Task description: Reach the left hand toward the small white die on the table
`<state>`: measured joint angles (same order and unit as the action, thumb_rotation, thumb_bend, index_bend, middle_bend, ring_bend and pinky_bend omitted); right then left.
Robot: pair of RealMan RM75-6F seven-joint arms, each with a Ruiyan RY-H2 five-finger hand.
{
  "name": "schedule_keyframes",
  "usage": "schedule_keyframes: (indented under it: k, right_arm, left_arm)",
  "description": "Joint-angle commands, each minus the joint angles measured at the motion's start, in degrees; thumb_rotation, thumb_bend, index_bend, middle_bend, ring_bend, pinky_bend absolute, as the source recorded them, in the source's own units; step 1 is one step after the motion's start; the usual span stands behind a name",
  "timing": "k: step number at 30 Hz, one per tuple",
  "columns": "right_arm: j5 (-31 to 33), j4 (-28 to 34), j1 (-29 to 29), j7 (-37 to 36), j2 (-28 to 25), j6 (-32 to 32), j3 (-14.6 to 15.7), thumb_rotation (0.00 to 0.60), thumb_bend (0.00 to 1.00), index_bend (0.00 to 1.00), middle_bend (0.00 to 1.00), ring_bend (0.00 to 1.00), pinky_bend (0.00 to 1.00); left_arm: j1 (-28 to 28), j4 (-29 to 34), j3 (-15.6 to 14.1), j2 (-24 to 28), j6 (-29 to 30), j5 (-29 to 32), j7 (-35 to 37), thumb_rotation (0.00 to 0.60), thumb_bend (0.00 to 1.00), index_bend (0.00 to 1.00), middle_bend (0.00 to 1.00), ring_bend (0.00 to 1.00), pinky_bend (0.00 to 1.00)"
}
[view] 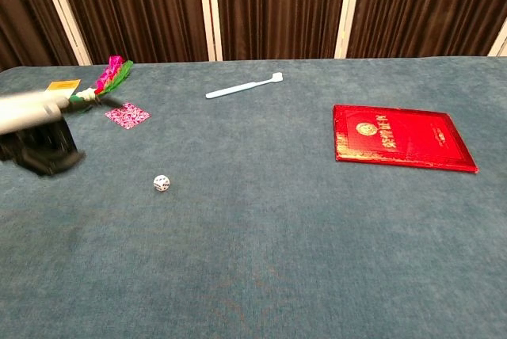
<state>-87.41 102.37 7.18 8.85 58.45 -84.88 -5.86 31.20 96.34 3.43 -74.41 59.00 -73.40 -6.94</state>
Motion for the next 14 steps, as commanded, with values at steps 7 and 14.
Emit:
schedule_keyframes:
  k: [7, 14]
  right_arm:
    - [-1.2, -0.1, -0.3, -2.1, -0.8, -1.0, 0.0, 0.6, 0.0, 0.0, 0.0, 0.0, 0.0]
    - [-1.8, -0.5, -0.7, -3.7, -1.4, -2.1, 0.2, 0.6, 0.0, 0.0, 0.0, 0.0, 0.0]
  left_arm:
    - [-12.4, 0.8, -0.4, 8.5, 19.8, -3.6, -1.6, 0.6, 0.0, 0.0, 0.0, 0.0, 0.0]
    - [-17.8, 3.1, -2.4, 11.5, 24.9, -3.7, -0.3, 0.6, 0.0, 0.0, 0.0, 0.0, 0.0]
